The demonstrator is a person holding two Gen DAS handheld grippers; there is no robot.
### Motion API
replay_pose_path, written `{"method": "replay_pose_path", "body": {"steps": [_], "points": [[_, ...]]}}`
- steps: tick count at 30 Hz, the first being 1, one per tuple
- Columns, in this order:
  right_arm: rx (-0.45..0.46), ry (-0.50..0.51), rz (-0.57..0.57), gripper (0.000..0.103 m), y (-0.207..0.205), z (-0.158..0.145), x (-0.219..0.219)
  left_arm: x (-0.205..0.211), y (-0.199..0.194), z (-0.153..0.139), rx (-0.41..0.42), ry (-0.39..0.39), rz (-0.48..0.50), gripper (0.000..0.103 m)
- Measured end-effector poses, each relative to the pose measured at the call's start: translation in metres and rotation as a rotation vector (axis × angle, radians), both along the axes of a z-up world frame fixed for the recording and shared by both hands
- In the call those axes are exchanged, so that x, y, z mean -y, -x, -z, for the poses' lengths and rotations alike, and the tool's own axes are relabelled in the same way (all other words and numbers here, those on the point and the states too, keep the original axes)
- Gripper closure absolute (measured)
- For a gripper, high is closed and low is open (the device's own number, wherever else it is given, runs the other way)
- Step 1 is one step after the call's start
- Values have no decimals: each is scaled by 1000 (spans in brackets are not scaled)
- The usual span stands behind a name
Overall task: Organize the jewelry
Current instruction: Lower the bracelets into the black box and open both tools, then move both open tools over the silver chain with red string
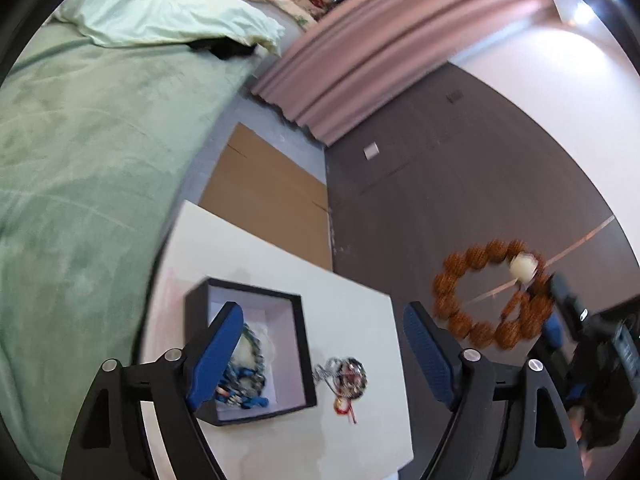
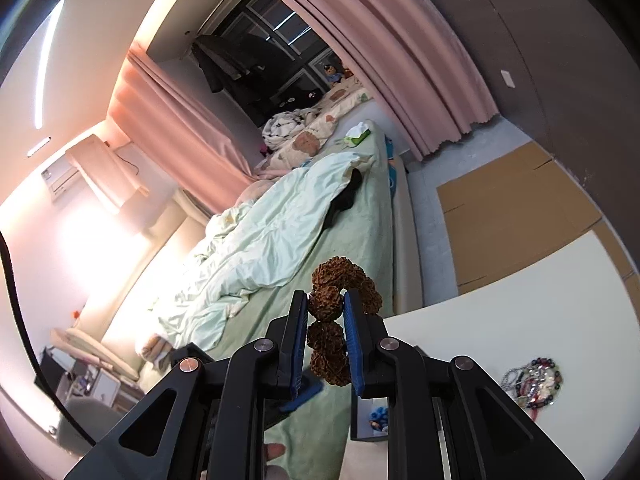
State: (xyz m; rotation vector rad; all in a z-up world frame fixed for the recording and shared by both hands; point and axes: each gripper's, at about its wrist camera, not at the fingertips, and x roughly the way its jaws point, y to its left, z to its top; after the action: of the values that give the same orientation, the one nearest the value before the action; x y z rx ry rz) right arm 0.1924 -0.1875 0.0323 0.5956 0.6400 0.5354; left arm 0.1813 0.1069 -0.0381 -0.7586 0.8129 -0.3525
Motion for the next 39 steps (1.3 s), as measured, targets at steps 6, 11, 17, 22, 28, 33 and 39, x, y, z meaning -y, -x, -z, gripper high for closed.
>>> {"method": "replay_pose_path", "body": {"steps": [6,11,17,22,28,33,39], "points": [[-112,18,-45,83,-16,50,-14,-24,4,-5,-10,-82,-82,21],[-192,22,-103,83,-24,83,-33,-38,3,-1,-29,-90,-121,21],[-238,26,-167,83,-26,105,-62,-43,4,0,-29,-87,-125,21],[-300,146,-180,81,-25,118,-80,-40,9,-3,-10,-116,-144,21],[-257,159,-99,29,-15,107,-54,-33,16,-10,39,-135,-154,11],[-272,118,-23,29,-12,101,-17,-26,15,-8,35,-132,-142,11],[-292,112,60,29,-10,94,30,-4,15,-11,49,-142,-94,11]]}}
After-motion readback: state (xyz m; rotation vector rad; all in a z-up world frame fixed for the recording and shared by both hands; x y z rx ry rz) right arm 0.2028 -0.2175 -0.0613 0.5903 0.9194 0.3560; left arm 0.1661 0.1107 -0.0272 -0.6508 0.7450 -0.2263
